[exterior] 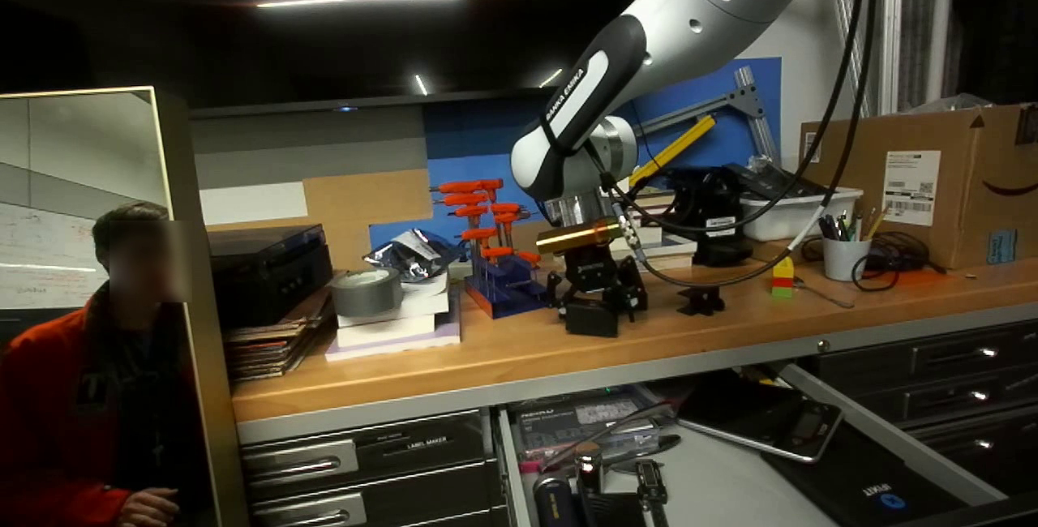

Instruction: Open the top middle drawer then remove two black objects from the drawer

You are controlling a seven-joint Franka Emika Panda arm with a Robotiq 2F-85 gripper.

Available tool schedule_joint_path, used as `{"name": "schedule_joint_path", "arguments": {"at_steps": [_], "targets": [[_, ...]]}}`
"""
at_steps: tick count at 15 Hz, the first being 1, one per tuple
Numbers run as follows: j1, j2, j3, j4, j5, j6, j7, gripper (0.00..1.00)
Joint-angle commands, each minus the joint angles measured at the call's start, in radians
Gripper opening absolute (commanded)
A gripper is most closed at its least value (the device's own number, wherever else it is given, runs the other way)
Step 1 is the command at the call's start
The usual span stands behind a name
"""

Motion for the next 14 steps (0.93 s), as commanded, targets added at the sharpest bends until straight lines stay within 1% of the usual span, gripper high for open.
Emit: {"name": "schedule_joint_path", "arguments": {"at_steps": [1, 2, 3, 5, 9, 14], "targets": [[0.059, -0.010, -0.051, -0.005, -0.119, -0.022, 0.127, 1.00], [0.072, -0.007, -0.060, 0.001, -0.159, -0.033, 0.162, 1.00], [0.072, -0.009, -0.055, 0.004, -0.175, -0.037, 0.172, 1.00], [0.056, -0.022, -0.033, -0.004, -0.167, -0.019, 0.164, 1.00], [0.073, -0.023, -0.046, 0.013, -0.212, -0.035, 0.219, 1.00], [0.032, -0.055, -0.004, 0.015, -0.155, -0.006, 0.163, 1.00]]}}
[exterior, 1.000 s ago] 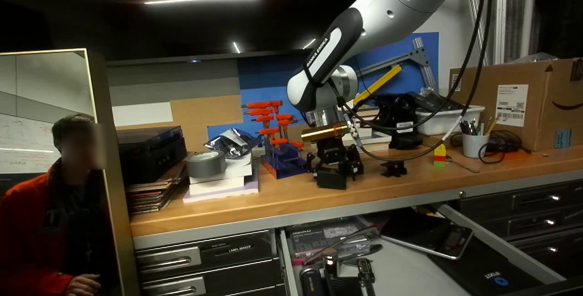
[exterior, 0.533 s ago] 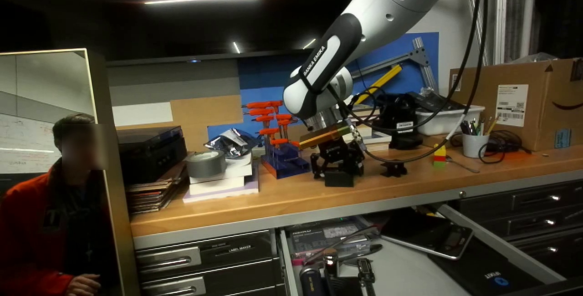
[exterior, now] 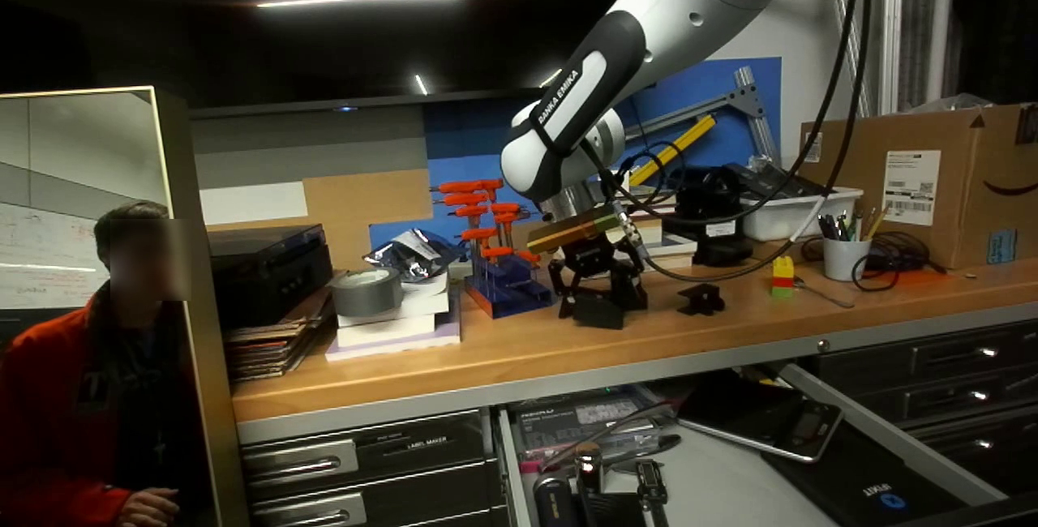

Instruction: Open the top middle drawer then remove two black objects from the drawer

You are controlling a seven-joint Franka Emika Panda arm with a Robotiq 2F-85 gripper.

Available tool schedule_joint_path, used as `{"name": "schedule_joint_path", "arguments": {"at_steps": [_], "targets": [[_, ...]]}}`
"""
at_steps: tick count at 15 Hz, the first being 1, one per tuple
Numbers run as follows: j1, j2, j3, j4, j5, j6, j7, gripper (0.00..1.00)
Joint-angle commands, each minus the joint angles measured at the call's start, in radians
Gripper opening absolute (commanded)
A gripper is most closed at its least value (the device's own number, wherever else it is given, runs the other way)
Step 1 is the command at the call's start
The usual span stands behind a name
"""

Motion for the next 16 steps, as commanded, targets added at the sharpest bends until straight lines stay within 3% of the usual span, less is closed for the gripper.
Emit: {"name": "schedule_joint_path", "arguments": {"at_steps": [1, 8, 11, 16], "targets": [[-0.029, -0.047, 0.031, -0.005, 0.036, 0.011, -0.034, 1.00], [-0.062, -0.089, 0.050, -0.010, 0.102, 0.009, -0.075, 1.00], [-0.061, -0.119, 0.039, -0.015, 0.093, -0.042, -0.073, 1.00], [-0.065, -0.263, 0.030, -0.145, 0.083, -0.110, -0.020, 1.00]]}}
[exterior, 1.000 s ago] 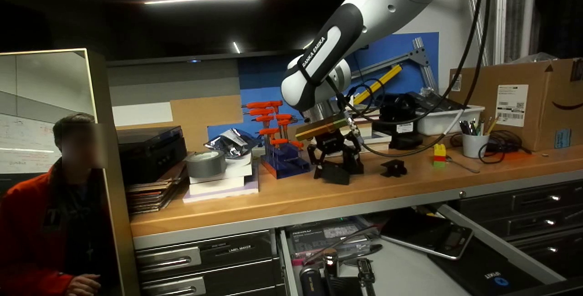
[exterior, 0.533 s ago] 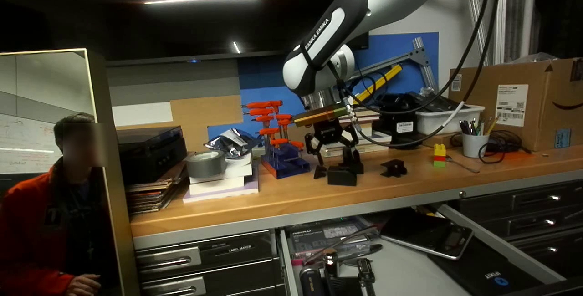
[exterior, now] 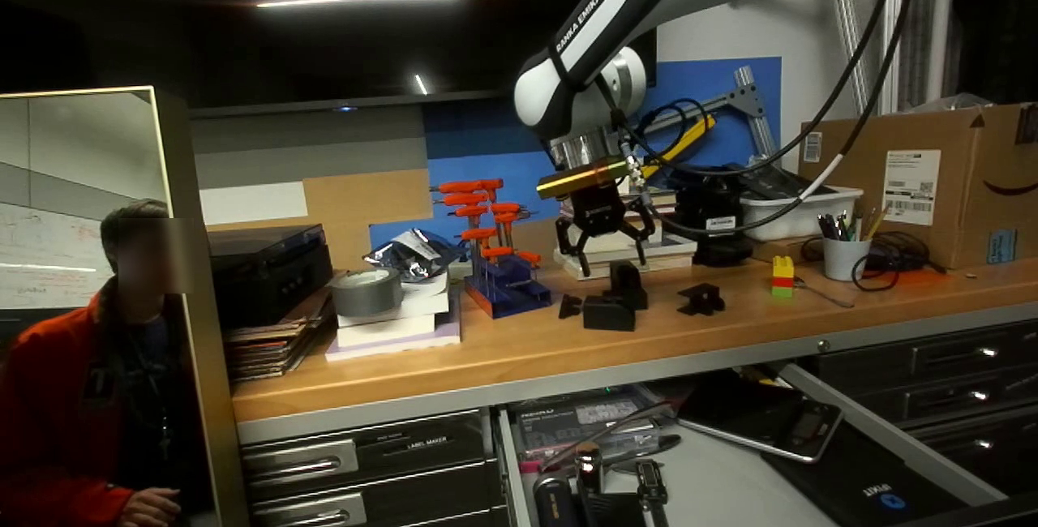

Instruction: Open the top middle drawer then remove two black objects from the drawer

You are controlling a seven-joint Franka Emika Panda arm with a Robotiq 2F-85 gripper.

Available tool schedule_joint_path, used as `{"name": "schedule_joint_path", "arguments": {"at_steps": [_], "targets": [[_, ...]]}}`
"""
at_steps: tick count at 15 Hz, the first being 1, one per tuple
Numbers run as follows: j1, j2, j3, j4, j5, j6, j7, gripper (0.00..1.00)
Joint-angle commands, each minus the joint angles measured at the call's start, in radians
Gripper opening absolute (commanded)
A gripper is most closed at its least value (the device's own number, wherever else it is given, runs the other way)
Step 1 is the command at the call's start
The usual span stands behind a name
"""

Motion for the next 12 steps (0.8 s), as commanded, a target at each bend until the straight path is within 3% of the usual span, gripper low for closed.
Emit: {"name": "schedule_joint_path", "arguments": {"at_steps": [1, 4, 6, 8, 12], "targets": [[-0.005, -0.161, -0.002, -0.152, 0.001, -0.027, 0.049, 1.00], [-0.016, -0.268, 0.005, -0.269, 0.004, -0.041, 0.083, 1.00], [-0.034, -0.348, 0.024, -0.367, 0.019, 0.006, 0.024, 1.00], [-0.057, -0.413, 0.045, -0.432, 0.068, 0.040, -0.101, 1.00], [-0.077, -0.512, 0.064, -0.477, 0.125, -0.034, -0.331, 1.00]]}}
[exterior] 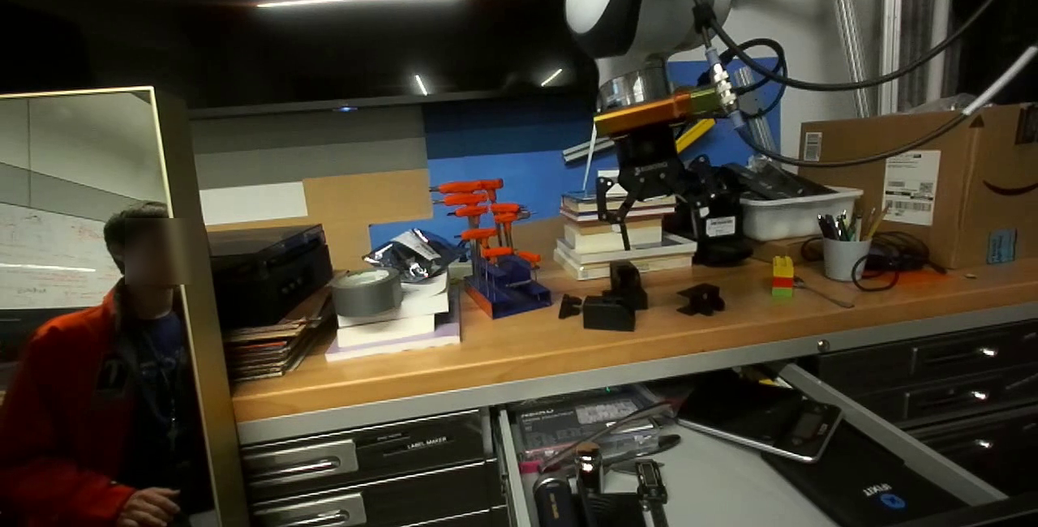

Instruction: Open the top middle drawer then remove two black objects from the drawer

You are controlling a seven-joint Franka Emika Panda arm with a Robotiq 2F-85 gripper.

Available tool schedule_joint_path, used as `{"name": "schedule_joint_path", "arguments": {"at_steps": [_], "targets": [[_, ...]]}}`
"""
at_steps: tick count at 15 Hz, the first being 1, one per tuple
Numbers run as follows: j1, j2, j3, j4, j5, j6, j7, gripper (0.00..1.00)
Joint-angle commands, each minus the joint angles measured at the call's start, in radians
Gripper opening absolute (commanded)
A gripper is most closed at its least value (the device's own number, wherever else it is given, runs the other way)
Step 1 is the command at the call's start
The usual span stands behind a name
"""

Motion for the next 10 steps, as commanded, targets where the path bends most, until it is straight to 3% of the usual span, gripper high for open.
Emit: {"name": "schedule_joint_path", "arguments": {"at_steps": [1, 10], "targets": [[-0.036, -0.138, 0.025, -0.081, 0.059, -0.054, -0.208, 1.00], [-0.131, -0.510, -0.022, -0.270, -0.007, -0.281, -0.556, 1.00]]}}
